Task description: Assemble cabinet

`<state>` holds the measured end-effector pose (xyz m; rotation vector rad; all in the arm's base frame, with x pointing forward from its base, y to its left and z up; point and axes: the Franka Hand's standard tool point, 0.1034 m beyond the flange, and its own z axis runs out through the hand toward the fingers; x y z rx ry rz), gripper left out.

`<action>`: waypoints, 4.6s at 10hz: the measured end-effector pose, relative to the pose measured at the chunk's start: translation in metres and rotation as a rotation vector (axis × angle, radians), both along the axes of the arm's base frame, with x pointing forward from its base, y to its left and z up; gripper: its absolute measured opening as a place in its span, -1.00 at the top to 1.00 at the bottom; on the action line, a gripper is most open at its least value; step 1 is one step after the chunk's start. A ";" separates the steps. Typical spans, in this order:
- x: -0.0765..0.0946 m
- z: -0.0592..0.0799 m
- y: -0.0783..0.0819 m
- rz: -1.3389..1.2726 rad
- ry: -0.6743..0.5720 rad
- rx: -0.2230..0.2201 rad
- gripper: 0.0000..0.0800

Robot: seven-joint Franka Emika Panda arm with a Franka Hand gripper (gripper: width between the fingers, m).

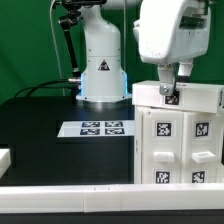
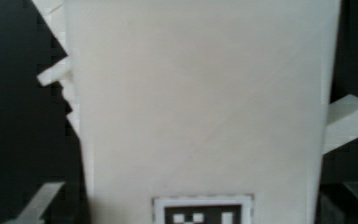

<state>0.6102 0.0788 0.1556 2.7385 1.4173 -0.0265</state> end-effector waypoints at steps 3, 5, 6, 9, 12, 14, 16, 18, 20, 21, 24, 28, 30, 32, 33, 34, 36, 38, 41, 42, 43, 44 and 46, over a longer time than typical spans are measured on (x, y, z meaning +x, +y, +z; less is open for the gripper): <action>0.000 0.000 0.001 -0.242 -0.016 0.003 -0.39; 0.000 0.001 0.002 -0.379 -0.024 0.006 -0.39; 0.000 0.001 0.002 -0.456 -0.026 0.011 -0.39; 0.000 0.001 0.003 -0.559 -0.030 0.015 -0.39; 0.000 0.001 0.005 -0.778 -0.039 0.021 -0.39; 0.001 0.000 0.004 -0.981 -0.058 0.066 -0.39; -0.002 0.000 0.005 -1.195 -0.063 0.098 -0.39; -0.002 0.000 0.008 -1.349 -0.063 0.105 -0.39; -0.002 0.000 0.009 -1.513 -0.058 0.113 -0.39; -0.002 0.000 0.009 -1.563 -0.057 0.115 -0.39; -0.002 0.000 0.009 -1.750 -0.048 0.123 -0.39; -0.002 0.000 0.011 -2.059 -0.027 0.134 -0.39; -0.001 -0.001 0.011 -2.189 -0.025 0.137 -0.39; -0.001 -0.001 0.011 -2.368 -0.007 0.140 -0.39; -0.001 -0.001 0.011 -2.430 0.007 0.142 -0.39; -0.001 -0.001 0.012 -2.551 0.022 0.142 -0.39; -0.001 0.000 0.012 -2.731 0.054 0.138 -0.39; 0.000 0.000 0.010 -2.794 0.072 0.139 -0.39; -0.004 0.004 0.019 -2.773 0.089 0.146 -0.86; -0.004 0.008 0.027 -2.774 0.105 0.155 -0.97; -0.004 0.012 0.035 -2.776 0.122 0.165 -0.97; -0.004 0.015 0.039 -2.775 0.129 0.171 -0.99; -0.001 0.022 0.047 -2.775 0.147 0.189 -0.99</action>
Offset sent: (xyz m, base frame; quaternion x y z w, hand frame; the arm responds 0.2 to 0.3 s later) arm 0.0021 0.0000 0.0011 -0.0182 0.0038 0.2171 0.9760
